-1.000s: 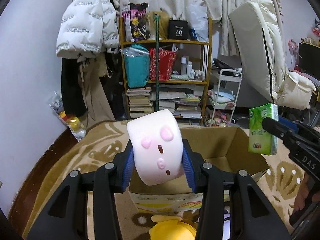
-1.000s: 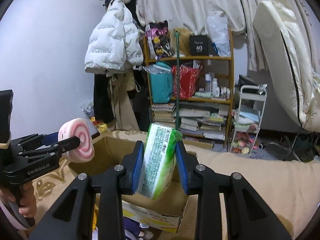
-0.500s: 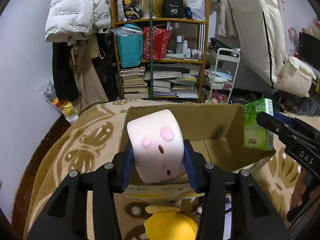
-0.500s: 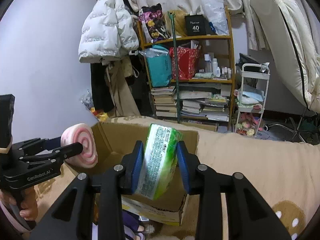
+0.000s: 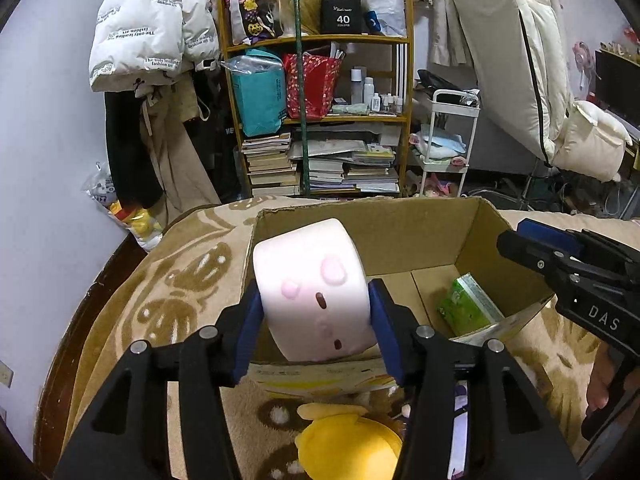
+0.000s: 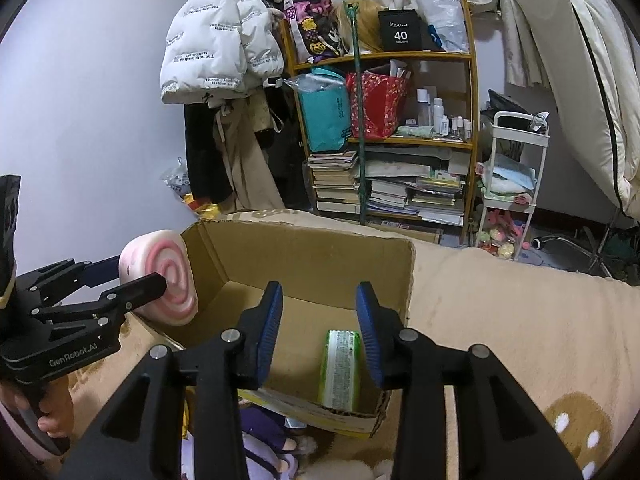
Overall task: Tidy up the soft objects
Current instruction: 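Drop the pink plush into the box from the left tool while the right tool drops the tissue pack in, then move both open tools back toward the remaining plush toys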
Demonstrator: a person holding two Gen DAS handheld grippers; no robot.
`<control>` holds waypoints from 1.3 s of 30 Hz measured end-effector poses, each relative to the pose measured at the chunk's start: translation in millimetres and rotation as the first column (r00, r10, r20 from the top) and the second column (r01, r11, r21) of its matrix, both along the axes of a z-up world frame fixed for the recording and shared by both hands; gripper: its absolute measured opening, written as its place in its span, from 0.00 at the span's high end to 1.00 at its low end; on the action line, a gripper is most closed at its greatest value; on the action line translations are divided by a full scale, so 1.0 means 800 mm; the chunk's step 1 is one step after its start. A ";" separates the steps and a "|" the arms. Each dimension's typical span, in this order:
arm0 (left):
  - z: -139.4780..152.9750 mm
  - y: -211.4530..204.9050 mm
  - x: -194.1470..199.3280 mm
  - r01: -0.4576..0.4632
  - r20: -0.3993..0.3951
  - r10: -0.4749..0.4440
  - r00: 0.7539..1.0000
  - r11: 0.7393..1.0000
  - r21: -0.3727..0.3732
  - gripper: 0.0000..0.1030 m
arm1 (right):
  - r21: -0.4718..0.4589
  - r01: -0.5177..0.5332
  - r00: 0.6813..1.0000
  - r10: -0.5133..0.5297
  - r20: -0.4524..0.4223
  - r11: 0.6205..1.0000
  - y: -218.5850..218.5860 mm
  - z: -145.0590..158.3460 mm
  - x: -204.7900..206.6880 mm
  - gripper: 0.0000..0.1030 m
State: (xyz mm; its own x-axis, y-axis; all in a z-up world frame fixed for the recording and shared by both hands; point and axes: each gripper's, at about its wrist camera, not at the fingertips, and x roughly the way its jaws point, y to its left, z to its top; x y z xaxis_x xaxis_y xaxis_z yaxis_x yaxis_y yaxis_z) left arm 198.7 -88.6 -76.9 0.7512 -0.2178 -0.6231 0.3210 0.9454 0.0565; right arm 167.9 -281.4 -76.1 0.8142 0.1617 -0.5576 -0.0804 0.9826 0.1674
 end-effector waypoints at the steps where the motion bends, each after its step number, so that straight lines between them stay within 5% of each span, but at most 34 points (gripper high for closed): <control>1: 0.002 0.001 -0.002 -0.002 0.006 0.002 1.000 1.000 -0.005 0.44 | 0.000 -0.003 1.000 0.003 0.003 1.000 0.001 0.001 -0.002 0.61; 5: 0.011 0.006 -0.007 -0.004 0.038 0.004 0.999 1.000 -0.011 0.39 | -0.015 -0.003 1.000 0.003 0.014 1.000 0.005 0.007 -0.009 0.48; 9: 0.015 0.011 -0.014 -0.003 0.036 0.003 0.999 1.000 -0.010 0.38 | -0.012 0.000 1.000 0.000 0.028 1.000 0.008 0.016 -0.017 0.44; 13: 0.021 0.019 -0.022 -0.006 0.028 0.007 1.000 0.999 -0.033 0.30 | -0.030 0.023 0.999 -0.022 0.050 0.999 0.011 0.028 -0.032 0.24; 20: 0.034 0.029 -0.055 -0.006 0.052 0.006 0.999 1.000 -0.002 0.17 | -0.005 0.052 0.996 -0.052 0.067 0.999 0.013 0.043 -0.064 0.03; 25: 0.040 0.038 -0.076 -0.008 0.030 0.008 1.000 1.000 -0.004 0.05 | -0.016 0.053 0.996 -0.051 0.068 0.998 0.017 0.053 -0.087 0.00; 39: 0.026 0.055 -0.111 -0.047 -0.098 0.048 0.994 0.999 0.015 0.05 | -0.038 0.080 0.997 -0.079 0.009 0.996 0.010 0.055 -0.149 0.00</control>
